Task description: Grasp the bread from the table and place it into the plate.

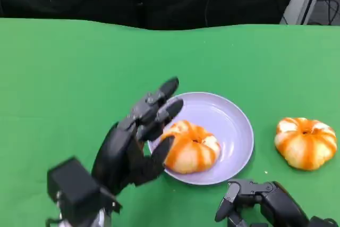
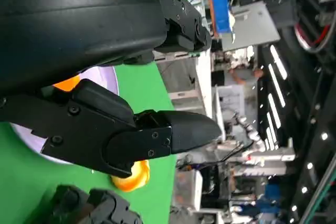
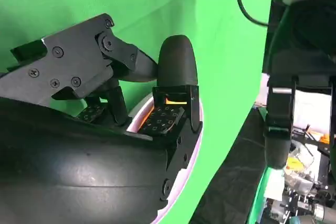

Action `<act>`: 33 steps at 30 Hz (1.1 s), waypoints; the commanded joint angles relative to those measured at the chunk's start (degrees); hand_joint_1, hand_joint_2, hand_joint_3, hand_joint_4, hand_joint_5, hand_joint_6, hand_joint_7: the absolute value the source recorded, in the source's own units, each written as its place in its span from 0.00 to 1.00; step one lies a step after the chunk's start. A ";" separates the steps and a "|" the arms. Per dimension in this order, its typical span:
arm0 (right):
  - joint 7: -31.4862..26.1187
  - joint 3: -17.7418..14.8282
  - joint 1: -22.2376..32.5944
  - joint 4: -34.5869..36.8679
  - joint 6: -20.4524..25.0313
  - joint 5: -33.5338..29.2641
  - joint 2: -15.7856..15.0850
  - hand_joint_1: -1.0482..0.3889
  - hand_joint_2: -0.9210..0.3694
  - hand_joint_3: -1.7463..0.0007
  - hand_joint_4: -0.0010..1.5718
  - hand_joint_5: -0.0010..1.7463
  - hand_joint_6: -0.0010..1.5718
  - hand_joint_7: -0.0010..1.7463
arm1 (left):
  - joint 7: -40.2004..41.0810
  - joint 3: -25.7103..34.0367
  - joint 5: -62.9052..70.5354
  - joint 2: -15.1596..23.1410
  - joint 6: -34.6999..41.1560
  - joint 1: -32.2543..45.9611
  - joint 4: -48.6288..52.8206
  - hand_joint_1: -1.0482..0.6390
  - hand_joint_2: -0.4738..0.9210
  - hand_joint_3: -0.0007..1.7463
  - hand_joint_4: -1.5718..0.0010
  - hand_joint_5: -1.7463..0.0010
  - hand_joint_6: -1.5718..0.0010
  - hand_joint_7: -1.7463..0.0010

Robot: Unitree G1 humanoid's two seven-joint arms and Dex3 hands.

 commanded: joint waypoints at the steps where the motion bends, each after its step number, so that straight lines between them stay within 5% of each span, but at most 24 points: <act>1: -0.11 0.00 0.00 0.19 -0.21 -0.05 -0.37 0.66 0.20 0.48 0.51 0.84 0.55 0.63 | 1.41 1.94 -0.73 -1.10 -3.25 2.82 0.16 0.38 1.00 0.22 0.71 0.97 0.77 0.98; 5: -0.01 0.08 0.07 0.08 -0.30 0.03 -0.34 0.65 0.21 0.48 0.51 0.84 0.56 0.63 | 1.09 3.05 -1.22 -2.14 -6.15 4.80 2.44 0.54 1.00 0.15 0.68 0.98 0.74 0.99; 10: 0.33 -0.12 0.17 -0.24 0.06 0.53 -0.55 0.64 0.21 0.48 0.51 0.85 0.55 0.63 | -1.59 4.46 -5.69 -4.12 -9.61 7.44 5.91 0.63 1.00 0.16 0.61 0.96 0.68 0.97; 22: 1.26 -0.74 0.74 -0.91 0.21 0.94 -1.74 0.63 0.21 0.49 0.50 0.86 0.54 0.64 | -1.42 6.92 -2.49 -3.77 -19.68 10.39 14.97 0.63 1.00 0.23 0.41 0.96 0.46 0.96; 28: 1.72 -0.73 0.86 -0.95 0.10 1.46 -1.86 0.63 0.21 0.49 0.50 0.86 0.54 0.65 | 0.64 7.19 2.37 -3.67 -25.91 9.35 19.60 0.58 1.00 0.25 0.17 0.95 0.23 0.95; 33: 2.00 -0.76 0.97 -1.17 0.21 1.70 -1.81 0.64 0.20 0.49 0.50 0.86 0.54 0.65 | 1.55 7.25 3.93 -3.54 -28.41 8.33 22.06 0.58 1.00 0.26 0.13 0.95 0.20 0.96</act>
